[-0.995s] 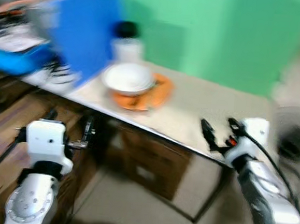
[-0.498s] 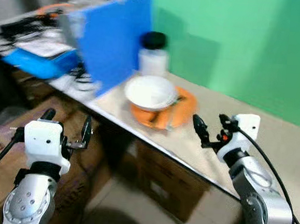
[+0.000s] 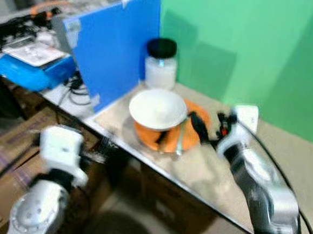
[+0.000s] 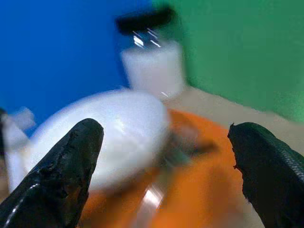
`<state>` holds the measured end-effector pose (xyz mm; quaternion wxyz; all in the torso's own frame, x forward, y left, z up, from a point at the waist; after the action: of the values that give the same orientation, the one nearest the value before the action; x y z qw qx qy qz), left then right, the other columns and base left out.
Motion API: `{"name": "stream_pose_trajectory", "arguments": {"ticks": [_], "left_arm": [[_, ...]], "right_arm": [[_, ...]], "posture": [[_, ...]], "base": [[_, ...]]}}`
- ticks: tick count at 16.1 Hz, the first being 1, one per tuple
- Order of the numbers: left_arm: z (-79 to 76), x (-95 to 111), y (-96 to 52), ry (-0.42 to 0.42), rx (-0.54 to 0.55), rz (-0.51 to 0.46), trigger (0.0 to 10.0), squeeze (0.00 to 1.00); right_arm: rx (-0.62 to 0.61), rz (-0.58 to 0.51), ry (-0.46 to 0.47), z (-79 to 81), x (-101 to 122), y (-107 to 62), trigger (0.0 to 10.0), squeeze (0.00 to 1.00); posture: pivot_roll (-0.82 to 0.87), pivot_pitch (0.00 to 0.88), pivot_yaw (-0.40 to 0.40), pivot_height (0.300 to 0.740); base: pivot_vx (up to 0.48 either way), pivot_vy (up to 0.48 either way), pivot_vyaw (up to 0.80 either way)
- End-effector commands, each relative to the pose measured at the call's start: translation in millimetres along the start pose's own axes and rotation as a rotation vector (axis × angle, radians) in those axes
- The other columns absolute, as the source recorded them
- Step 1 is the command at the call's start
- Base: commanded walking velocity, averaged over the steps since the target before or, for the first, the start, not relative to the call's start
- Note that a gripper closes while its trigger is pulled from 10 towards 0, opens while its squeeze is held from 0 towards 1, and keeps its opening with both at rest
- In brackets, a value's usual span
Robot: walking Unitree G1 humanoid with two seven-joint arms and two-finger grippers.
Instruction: Setting the table
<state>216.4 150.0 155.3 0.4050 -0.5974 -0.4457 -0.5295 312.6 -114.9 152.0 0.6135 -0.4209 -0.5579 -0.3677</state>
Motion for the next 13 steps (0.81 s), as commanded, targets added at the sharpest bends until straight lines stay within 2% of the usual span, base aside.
{"name": "stream_pose_trajectory", "arguments": {"ticks": [1, 3, 5, 6, 8, 10, 13], "left_arm": [[-7.8, -8.9, -1.1, -0.032, -0.075, 0.066, 10.0, 0.00], [-14.4, -16.5, 0.2, -0.040, -0.149, 0.124, 10.0, 0.00], [-17.5, -21.6, 1.8, 0.003, -0.227, 0.172, 10.0, 0.00], [-17.3, -21.3, 2.0, 0.007, -0.233, 0.172, 10.0, 0.00], [-14.0, -17.9, 4.6, 0.020, -0.237, 0.170, 10.0, 0.00], [-13.5, -16.8, 5.1, 0.023, -0.241, 0.171, 10.0, 0.00], [-15.3, -18.5, 5.1, 0.024, -0.259, 0.181, 10.0, 0.00]], "right_arm": [[0.043, 0.057, 0.058, 11.0, -1.2, 7.0, 10.0, 0.00], [0.091, 0.091, 0.122, 19.1, 1.8, 15.4, 10.0, 0.00], [0.130, 0.195, 0.102, 34.0, -0.5, 35.6, 10.0, 0.00], [0.128, 0.209, 0.103, 34.6, -1.2, 37.5, 10.0, 0.00], [0.031, 0.234, 0.144, 29.7, 6.5, 57.1, 10.0, 0.00], [0.015, 0.226, 0.151, 27.3, 14.0, 62.4, 10.0, 0.00], [-0.053, 0.230, 0.140, 15.1, 21.5, 69.7, 10.0, 0.00]], "posture": [[-0.04, 0.046, 0.030, 0.740], [-0.04, 0.045, 0.026, 0.740], [-0.04, 0.042, 0.025, 0.740], [-0.04, 0.042, 0.025, 0.740], [-0.03, 0.039, 0.016, 0.740], [-0.03, 0.038, 0.014, 0.740], [-0.04, 0.038, 0.015, 0.740]], "base": [[0.000, 0.000, 0.00], [0.000, 0.000, 0.00], [0.000, 0.000, 0.00], [0.000, 0.000, 0.00], [0.000, 0.000, 0.00], [0.000, 0.000, 0.00], [0.000, 0.000, 0.00]]}}
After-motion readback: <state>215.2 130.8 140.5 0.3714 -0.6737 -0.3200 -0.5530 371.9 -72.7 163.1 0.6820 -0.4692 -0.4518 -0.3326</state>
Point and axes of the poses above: a point about 5 cm out from each wrist's last joint towards the gripper, its own y axis pointing out of the wrist towards the gripper, its own x axis along the axis of the wrist's last joint, z = x × y, the point moved 3 cm from there along y, pointing out of the wrist towards the gripper, and after that the axes turned 12 degrees about -y, right-handed, at the moved point
